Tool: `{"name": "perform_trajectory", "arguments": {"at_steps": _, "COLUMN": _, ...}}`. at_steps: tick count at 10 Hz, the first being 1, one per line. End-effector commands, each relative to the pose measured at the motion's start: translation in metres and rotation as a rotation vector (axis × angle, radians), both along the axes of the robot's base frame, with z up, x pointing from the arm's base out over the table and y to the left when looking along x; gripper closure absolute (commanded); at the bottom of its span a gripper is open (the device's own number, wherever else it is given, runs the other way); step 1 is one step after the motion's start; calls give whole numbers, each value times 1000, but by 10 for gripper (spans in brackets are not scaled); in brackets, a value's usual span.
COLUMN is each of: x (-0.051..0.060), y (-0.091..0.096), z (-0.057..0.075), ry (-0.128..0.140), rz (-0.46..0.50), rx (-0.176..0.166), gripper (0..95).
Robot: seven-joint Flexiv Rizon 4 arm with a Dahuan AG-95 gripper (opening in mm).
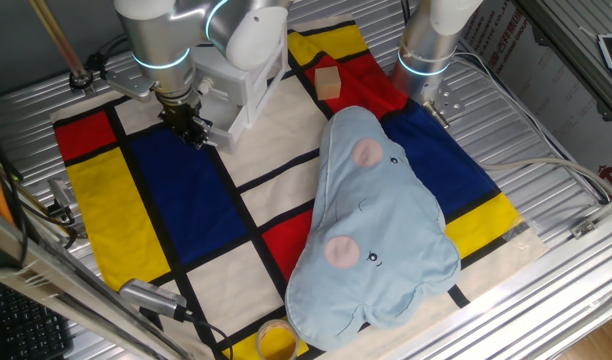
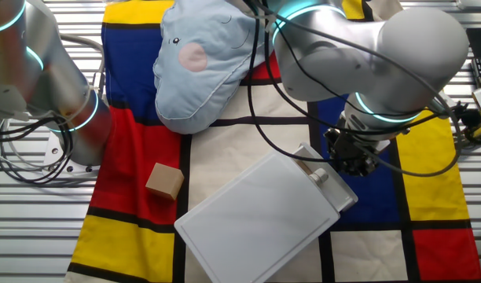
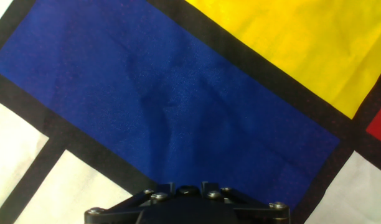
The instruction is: Grasp the handle and close the drawer
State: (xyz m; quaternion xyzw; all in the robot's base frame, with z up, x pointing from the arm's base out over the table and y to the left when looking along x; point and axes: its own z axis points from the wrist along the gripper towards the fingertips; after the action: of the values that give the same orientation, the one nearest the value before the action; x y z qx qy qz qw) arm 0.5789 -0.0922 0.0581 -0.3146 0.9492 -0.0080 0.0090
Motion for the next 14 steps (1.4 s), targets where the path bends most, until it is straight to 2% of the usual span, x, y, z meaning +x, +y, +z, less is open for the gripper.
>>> {"name": "perform_trajectory", "arguments": {"at_steps": 1, "x": 0, "y": 0, "z": 0, "ry": 4, "rz": 0, "rx": -2, "gripper": 950}}
{"name": "perform_trajectory", "arguments": {"at_steps": 14, "x": -9, "y": -2, "z": 0, "ry": -4, "rz": 0, "rx": -6, "gripper": 950}}
